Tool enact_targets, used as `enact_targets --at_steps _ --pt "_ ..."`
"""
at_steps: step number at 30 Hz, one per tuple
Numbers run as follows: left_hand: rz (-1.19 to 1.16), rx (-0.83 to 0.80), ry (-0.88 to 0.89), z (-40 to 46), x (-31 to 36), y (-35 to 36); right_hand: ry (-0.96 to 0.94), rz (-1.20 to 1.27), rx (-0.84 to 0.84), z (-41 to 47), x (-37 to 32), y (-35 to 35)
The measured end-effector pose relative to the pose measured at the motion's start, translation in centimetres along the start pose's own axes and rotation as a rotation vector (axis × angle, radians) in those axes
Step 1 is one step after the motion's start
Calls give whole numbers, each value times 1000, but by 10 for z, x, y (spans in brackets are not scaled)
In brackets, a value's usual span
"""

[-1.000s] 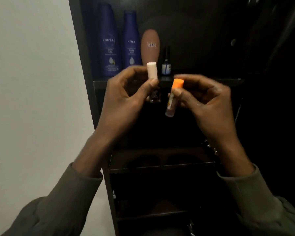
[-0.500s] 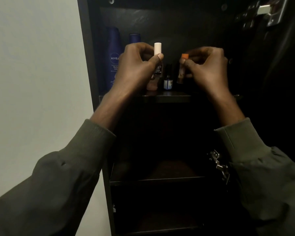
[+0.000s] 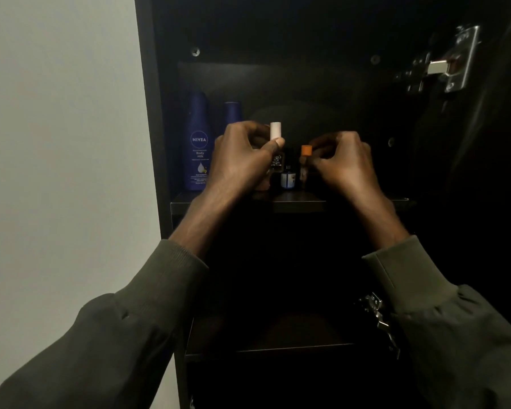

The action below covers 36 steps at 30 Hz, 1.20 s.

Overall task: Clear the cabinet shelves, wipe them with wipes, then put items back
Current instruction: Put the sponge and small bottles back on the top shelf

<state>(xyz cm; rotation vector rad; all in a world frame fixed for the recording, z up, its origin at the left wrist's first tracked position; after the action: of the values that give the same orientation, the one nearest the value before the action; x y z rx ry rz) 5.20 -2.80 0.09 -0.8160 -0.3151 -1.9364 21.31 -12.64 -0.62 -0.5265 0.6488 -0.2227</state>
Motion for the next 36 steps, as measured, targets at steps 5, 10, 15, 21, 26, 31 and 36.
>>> enact_targets --at_steps 5,10,15,21,26,31,36 --pt "4 23 0 1 0 3 12 -69 -50 3 2 5" --pt "13 16 -4 2 -1 6 5 -87 -46 0 0 4" --pt "19 7 -8 1 -2 7 17 -54 -46 -6 -2 -3" --pt "23 -19 -7 2 -1 6 1 -15 84 -10 -3 -23" --pt "18 -23 -14 2 -2 10 2 -16 57 -12 -1 -21" --pt "24 -17 1 2 -2 12 -6 -2 124 -17 0 -25" --pt "26 -22 8 1 -2 13 -80 124 82 -30 -8 -40"
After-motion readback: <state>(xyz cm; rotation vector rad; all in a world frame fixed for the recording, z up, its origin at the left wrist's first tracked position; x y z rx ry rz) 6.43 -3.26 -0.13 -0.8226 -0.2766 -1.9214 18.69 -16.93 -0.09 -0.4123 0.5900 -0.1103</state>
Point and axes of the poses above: each hand's wrist, its own z-axis towards the middle knuckle, its own y-axis out of the palm, x = y × z, the point moved 3 cm from there along z, towards the middle knuckle, and after that the axes turned 14 degrees about -z, right-handed, at the moved point
